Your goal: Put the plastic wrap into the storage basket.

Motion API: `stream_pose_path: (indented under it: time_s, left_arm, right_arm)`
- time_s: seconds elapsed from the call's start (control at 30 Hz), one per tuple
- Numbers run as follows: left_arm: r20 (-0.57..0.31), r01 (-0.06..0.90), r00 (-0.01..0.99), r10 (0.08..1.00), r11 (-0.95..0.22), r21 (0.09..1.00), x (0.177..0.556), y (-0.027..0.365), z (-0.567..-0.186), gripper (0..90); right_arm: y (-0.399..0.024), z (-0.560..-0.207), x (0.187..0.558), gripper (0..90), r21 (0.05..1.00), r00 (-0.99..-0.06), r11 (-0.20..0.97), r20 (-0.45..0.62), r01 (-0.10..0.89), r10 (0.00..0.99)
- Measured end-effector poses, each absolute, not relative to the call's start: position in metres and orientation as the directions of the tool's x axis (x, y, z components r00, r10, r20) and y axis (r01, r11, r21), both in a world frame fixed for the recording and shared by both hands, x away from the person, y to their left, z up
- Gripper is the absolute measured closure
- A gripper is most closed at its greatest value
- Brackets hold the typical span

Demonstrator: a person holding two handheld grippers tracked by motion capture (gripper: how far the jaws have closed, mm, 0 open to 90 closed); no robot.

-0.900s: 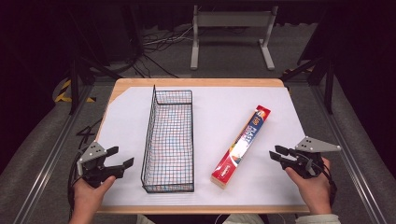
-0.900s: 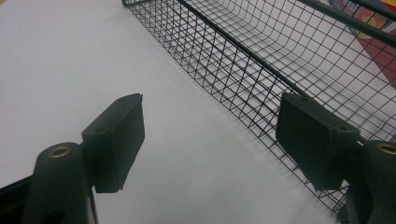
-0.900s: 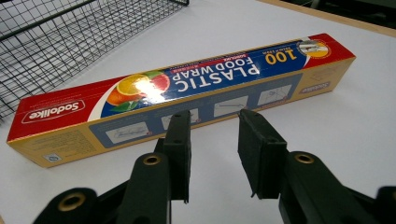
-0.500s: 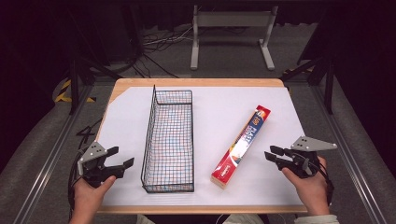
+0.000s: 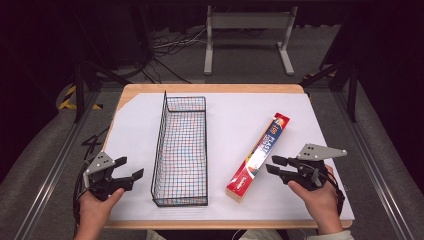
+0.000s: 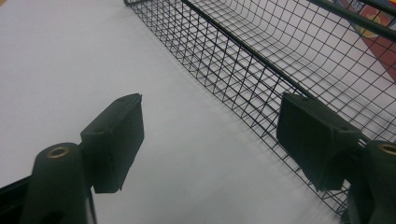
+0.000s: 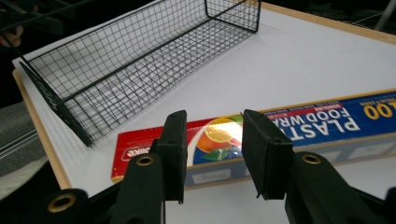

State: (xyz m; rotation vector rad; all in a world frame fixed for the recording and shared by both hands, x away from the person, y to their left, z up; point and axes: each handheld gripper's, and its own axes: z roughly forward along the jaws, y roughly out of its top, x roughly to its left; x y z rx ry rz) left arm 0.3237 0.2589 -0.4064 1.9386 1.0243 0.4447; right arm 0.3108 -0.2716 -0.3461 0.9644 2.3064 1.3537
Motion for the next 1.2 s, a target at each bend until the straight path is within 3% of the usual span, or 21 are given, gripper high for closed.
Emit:
stream_pose_path:
  time_s: [0.7, 1.2]
  left_arm:
    - [-0.086, 0.497, 0.598, 0.797, -0.284, 0.82, 0.325, 0.258, -0.409, 23.9]
    - [-0.086, 0.5, 0.594, 0.8, -0.284, 0.818, 0.326, 0.258, -0.41, 23.9]
  right_arm:
    - [-0.218, -0.356, 0.323, 67.7, 0.812, -0.809, 0.429, 0.088, 0.396, 0.581]
    - [-0.174, -0.378, 0.348, 85.6, 0.704, -0.816, 0.528, 0.13, 0.476, 0.563]
